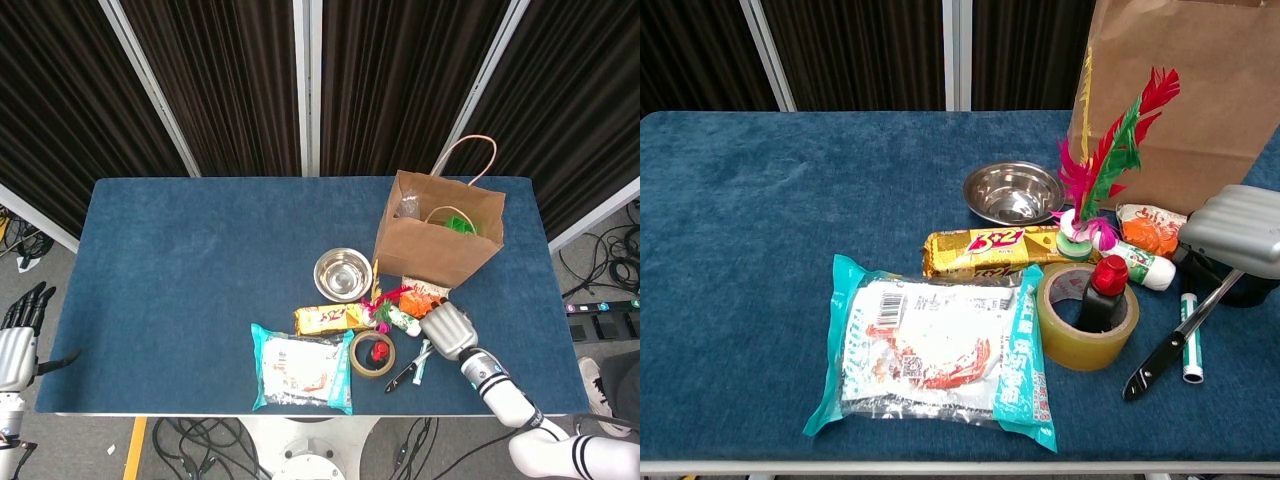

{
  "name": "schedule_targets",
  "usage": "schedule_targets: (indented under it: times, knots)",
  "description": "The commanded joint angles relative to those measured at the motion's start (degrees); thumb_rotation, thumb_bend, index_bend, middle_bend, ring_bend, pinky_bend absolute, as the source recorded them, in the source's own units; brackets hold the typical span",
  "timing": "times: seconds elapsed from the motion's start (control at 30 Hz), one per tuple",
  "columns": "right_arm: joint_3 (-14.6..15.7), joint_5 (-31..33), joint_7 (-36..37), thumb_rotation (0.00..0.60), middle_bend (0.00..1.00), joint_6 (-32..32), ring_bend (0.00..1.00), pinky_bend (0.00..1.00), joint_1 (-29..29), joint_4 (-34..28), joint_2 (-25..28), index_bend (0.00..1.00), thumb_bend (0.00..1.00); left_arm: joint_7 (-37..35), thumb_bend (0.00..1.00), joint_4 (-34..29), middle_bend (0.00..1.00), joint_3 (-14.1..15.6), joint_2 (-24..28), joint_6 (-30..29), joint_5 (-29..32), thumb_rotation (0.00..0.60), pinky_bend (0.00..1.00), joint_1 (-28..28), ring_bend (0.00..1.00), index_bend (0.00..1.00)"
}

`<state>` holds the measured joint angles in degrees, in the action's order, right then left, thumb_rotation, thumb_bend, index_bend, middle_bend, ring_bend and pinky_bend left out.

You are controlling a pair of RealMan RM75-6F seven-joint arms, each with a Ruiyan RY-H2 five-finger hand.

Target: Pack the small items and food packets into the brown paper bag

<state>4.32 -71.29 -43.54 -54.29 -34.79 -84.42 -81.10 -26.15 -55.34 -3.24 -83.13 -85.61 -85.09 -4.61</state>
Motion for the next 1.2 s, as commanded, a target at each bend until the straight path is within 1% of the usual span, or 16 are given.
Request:
schedule_targets:
  times: [0.03,0.33,0.63,0.83,0.97,1.2]
  knots:
    - [-0.1,-0.6,0.3,0.6,0.56,-0.7,0.41,0.41,0.4,0.4,-0.2,0.71,0.19,0.0,0.13,0.0,0.06,0.0,0.0,0.1,0.0,0.6,0.12,0.0,0.0,0.08]
    - [0.1,-2.1,1.5,0.6,0.61,-1.4,0.47,0.48,1.1,1.6,-0.8,0.78,0.26,-0.2,0.14,0.4,0.06,0.0,-0.4,0.2,0.1,0.6,0.12,-0.1,0.0,0.08]
    - [0.2,-3.8,2.3,0.6,0.65,-2.0,0.53,0.54,1.8,2.1,-0.9,0.84,0.29,-0.9,0.14,1.0,0.06,0.1,-0.6,0.0,0.0,0.6,0.12,0.2,0.0,0.08]
    - [-0.2,-5.3,3.8,0.6,0.72,-2.7,0.61,0.63,2.1,2.3,-0.9,0.92,0.32,-1.2,0.14,1.0,0.06,0.1,-0.5,-0.1,0.0,0.6,0.12,0.3,0.0,0.08]
    - [-0.4,-6.8,5.6,0.6,0.74,-3.4,0.65,0.7,2.3,2.2,-0.6,0.95,0.35,-1.2,0.14,0.8,0.06,0.1,-0.4,-0.1,-0.1,0.6,0.12,0.2,0.0,0.08]
    - [-0.8,-8.2,7.5,0.6,0.76,-4.2,0.67,0.72,2.7,1.6,0.5,0.97,0.36,-0.9,0.13,0.5,0.06,0.1,-0.4,-0.1,-0.2,0.6,0.12,0.1,0.0,0.08]
